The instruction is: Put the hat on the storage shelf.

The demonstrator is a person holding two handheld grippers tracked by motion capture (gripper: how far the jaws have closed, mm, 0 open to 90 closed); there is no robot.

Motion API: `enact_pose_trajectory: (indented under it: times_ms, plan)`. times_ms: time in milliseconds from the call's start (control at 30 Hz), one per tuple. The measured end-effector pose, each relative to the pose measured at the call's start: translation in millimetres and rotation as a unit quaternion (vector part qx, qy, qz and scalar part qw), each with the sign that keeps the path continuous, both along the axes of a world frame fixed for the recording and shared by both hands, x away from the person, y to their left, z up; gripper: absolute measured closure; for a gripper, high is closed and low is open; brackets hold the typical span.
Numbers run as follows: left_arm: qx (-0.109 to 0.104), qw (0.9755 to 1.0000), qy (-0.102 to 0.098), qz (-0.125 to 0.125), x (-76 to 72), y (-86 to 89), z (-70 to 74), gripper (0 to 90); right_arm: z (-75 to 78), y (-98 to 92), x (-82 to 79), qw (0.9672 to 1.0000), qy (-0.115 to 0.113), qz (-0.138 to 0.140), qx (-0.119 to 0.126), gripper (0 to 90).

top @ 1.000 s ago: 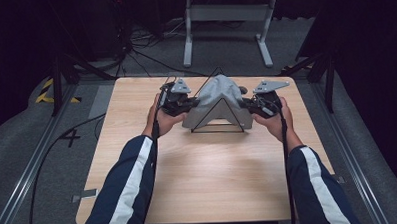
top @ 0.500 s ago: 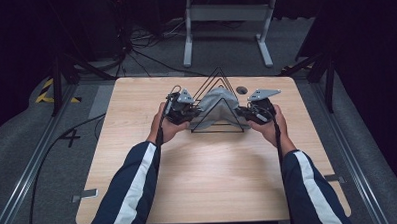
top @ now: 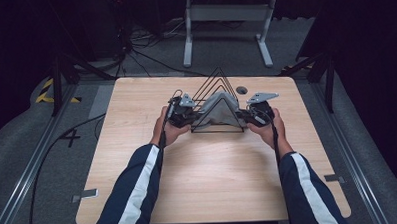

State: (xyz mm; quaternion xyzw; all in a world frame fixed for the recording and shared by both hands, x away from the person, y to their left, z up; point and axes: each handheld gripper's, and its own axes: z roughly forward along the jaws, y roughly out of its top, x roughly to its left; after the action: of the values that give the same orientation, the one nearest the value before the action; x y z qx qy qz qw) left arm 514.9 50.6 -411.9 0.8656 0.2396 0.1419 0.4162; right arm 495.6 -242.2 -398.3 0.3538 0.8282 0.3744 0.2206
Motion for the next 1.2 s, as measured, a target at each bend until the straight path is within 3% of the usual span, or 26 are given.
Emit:
enact_pose_trajectory:
  times_ms: [300, 400, 600, 1000, 1200]
  plan:
    - [0.01, 0.9999, -0.011, 0.007, -2.7, 7.1, 8.0, 84.7, 7.9, 0.3, -5.2, 0.9999, -0.007, 0.0, -0.009, 84.0]
    - [0.003, 0.9998, -0.016, 0.015, -3.7, 9.5, 9.9, 83.6, 10.6, -0.7, -5.9, 0.9999, -0.009, 0.0, -0.013, 83.8]
    - [0.011, 0.9995, -0.027, 0.016, -9.8, 18.6, 20.9, 79.6, 19.2, -1.6, -10.2, 0.9996, -0.021, -0.004, -0.019, 79.2]
    - [0.038, 0.9979, -0.052, 0.004, -45.4, 55.5, 44.7, 69.1, 40.5, -17.0, -36.1, 0.9992, -0.038, -0.003, -0.009, 69.1]
    - [0.061, 0.9967, -0.053, 0.008, -66.6, 77.4, 47.5, 64.5, 42.8, -25.3, -54.6, 0.999, -0.035, 0.015, -0.024, 65.2]
